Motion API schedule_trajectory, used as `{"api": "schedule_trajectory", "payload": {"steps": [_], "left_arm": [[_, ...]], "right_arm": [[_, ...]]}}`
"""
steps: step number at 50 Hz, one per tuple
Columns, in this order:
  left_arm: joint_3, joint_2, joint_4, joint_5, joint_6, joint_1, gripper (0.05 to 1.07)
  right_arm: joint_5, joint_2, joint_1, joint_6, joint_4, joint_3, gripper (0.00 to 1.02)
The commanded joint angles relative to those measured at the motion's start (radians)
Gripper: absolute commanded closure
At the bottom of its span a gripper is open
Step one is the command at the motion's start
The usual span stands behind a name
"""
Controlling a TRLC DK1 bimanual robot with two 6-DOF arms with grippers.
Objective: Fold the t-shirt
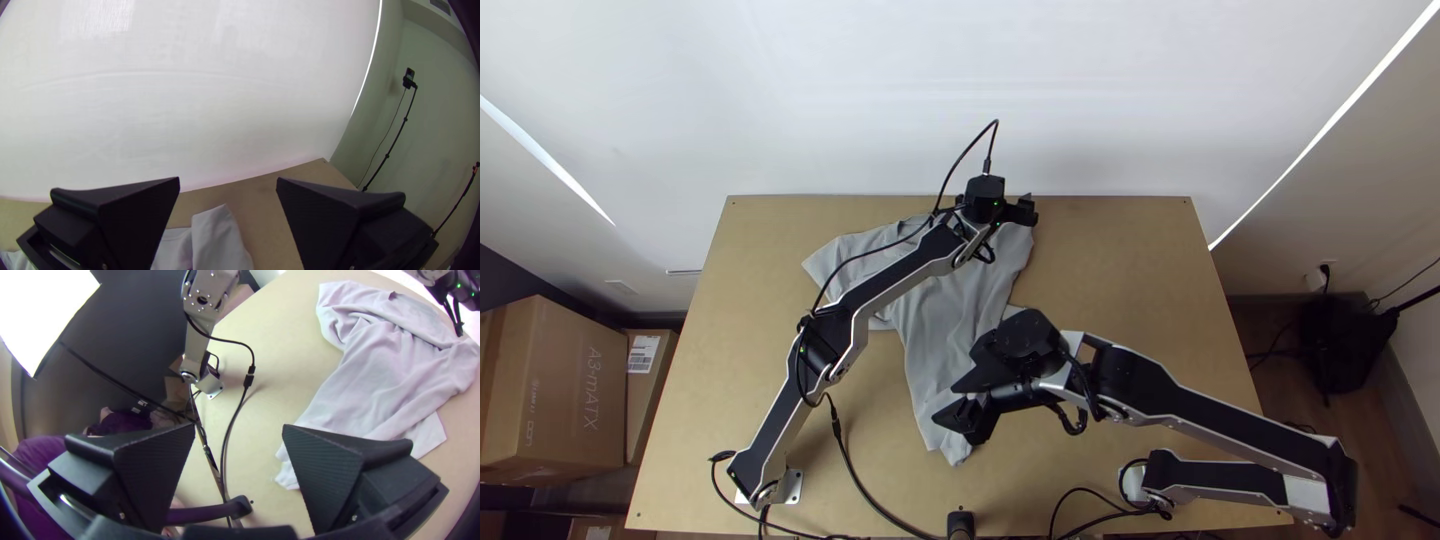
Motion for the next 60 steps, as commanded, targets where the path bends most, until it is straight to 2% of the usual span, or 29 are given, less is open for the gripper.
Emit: {"api": "schedule_trajectory", "payload": {"steps": [1,8,16,26,29,34,42,45,60], "left_arm": [[0.029,-0.047,-0.041,0.008,0.003,0.01,0.09],[0.021,-0.11,-0.124,0.012,0.002,0.026,0.09],[-0.03,-0.208,-0.213,0.02,0.005,0.032,0.1],[-0.057,-0.328,-0.404,0.054,0.051,0.032,0.11],[-0.063,-0.363,-0.473,0.072,0.06,0.03,0.11],[-0.063,-0.406,-0.625,0.116,0.094,0.027,0.11],[-0.085,-0.457,-0.938,0.167,0.141,0.001,0.11],[-0.142,-0.488,-1.038,0.202,0.169,-0.017,0.11],[-0.499,-0.636,-1.19,0.311,0.24,-0.191,0.11]], "right_arm": [[-0.011,-0.025,-0.056,0.031,-0.049,0.101,0.15],[-0.039,-0.025,-0.187,0.033,-0.144,0.204,0.15],[-0.041,-0.023,-0.33,0.051,-0.244,0.267,0.15],[-0.059,-0.036,-0.6,0.054,-0.285,0.24,0.15],[-0.061,-0.036,-0.68,0.043,-0.279,0.237,0.1],[-0.074,-0.025,-0.778,0.04,-0.276,0.237,0.1],[-0.08,-0.042,-0.841,0.051,-0.273,0.201,0.1],[-0.082,-0.049,-0.844,0.065,-0.273,0.184,0.07],[-0.116,-0.072,-0.896,0.128,-0.273,0.104,0.05]]}}
